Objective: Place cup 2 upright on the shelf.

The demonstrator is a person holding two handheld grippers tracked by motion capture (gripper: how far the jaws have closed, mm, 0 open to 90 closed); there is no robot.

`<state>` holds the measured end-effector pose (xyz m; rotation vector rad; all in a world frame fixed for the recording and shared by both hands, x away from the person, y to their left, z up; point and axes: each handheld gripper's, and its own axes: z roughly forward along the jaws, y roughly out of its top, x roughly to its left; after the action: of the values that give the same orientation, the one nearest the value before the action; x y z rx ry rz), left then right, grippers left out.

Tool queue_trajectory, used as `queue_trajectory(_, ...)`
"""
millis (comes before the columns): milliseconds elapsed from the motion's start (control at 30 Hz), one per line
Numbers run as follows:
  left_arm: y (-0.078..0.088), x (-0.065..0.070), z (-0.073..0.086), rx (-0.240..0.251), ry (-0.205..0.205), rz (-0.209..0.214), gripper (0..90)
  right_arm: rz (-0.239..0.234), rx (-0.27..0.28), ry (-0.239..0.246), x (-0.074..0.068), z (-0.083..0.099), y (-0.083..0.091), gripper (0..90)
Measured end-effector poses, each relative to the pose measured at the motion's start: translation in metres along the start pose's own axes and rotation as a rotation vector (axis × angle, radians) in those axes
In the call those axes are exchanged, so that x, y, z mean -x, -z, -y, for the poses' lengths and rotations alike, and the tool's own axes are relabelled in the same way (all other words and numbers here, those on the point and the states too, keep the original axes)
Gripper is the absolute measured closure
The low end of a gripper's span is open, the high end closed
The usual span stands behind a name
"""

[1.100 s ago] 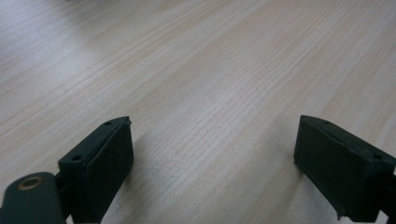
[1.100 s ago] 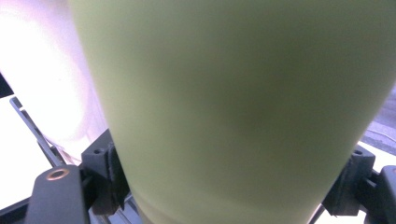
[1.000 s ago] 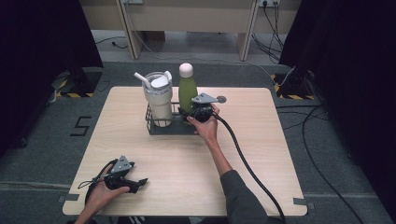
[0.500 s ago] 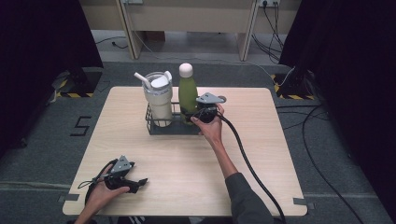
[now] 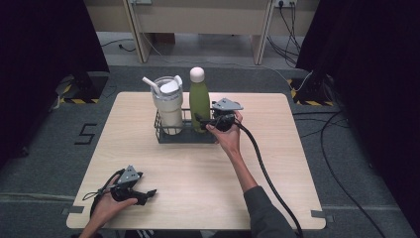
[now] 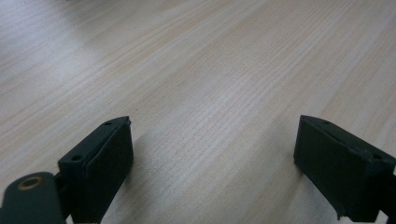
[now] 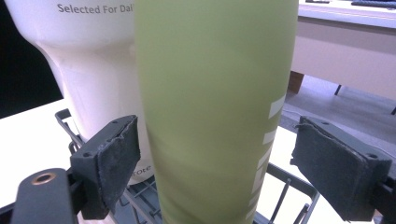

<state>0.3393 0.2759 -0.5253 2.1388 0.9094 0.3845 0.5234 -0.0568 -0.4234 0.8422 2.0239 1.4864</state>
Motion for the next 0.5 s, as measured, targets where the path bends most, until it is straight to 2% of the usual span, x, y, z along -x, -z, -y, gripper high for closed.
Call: queue_trajectory(500,0.000,0.000,0.000,0.002,0.003,0.000,11.2,0.003,0.005,0.004,-0.001,0.001,0.013,15.3)
